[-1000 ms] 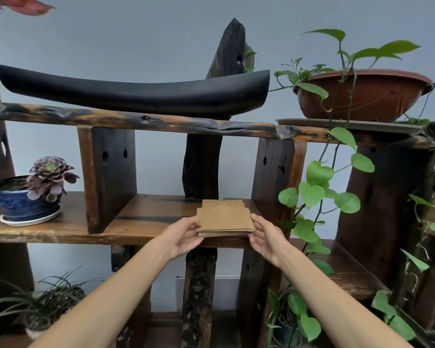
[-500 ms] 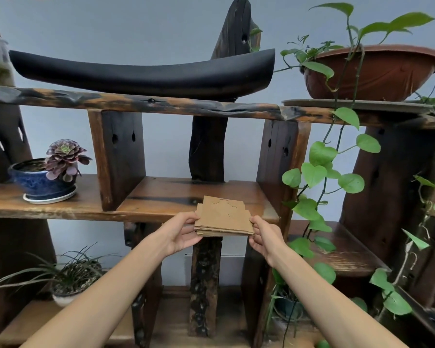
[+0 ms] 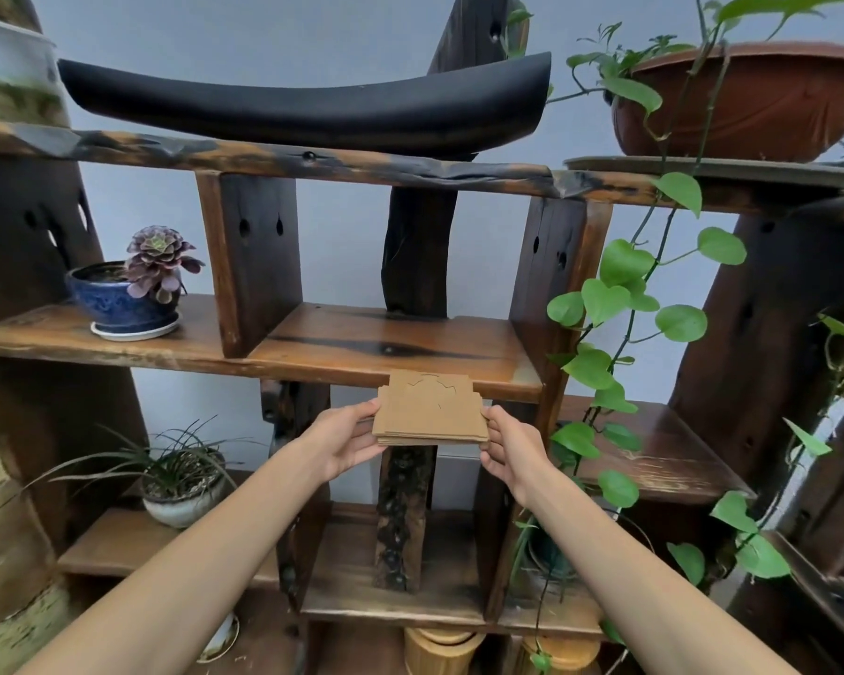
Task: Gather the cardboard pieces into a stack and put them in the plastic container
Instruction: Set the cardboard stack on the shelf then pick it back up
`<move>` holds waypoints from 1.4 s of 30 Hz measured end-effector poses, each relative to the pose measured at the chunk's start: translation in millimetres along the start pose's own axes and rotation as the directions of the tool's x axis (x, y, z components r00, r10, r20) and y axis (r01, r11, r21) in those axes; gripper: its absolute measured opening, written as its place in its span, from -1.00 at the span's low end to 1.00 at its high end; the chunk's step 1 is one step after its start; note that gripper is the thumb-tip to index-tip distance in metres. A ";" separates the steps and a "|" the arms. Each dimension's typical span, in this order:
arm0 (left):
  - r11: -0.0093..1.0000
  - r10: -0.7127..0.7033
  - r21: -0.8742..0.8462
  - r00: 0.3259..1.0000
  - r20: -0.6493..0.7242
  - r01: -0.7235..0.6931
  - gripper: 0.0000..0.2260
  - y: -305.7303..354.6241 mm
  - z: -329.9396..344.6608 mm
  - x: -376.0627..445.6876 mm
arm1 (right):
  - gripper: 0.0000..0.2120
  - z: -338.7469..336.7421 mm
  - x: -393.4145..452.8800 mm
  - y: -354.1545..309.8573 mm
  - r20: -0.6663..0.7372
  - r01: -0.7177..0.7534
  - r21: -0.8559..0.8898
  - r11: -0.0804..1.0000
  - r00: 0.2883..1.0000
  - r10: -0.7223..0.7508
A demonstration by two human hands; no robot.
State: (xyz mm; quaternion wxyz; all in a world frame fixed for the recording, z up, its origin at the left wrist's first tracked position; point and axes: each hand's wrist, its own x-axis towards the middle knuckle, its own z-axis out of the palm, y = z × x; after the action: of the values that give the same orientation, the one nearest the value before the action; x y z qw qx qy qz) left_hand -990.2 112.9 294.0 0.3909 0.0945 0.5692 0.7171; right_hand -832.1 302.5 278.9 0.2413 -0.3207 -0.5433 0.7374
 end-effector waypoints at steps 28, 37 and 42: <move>0.996 0.020 -0.056 0.784 -0.621 -0.070 -0.85 -145.2 -122.6 -128.3 | -0.77 66.0 -61.4 136.4 0.266 -0.250 -0.296 0.922 0.906 0.331; 0.991 0.052 -0.045 0.659 -0.750 -0.129 -0.79 -185.7 -181.0 -198.1 | -0.77 114.9 -106.6 189.8 0.356 -0.248 -0.420 0.873 0.839 0.411; 0.989 0.111 0.033 0.582 -0.806 -0.144 -0.71 -199.7 -200.9 -243.5 | -0.79 138.6 -142.0 209.4 0.397 -0.215 -0.472 0.855 0.814 0.424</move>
State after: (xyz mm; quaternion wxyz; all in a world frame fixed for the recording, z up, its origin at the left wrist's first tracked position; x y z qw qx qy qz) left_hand -851.6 -189.7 124.5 0.0407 -0.2061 0.6631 0.7185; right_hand -839.3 51.5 136.9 -0.1058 -0.2556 -0.6636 0.6951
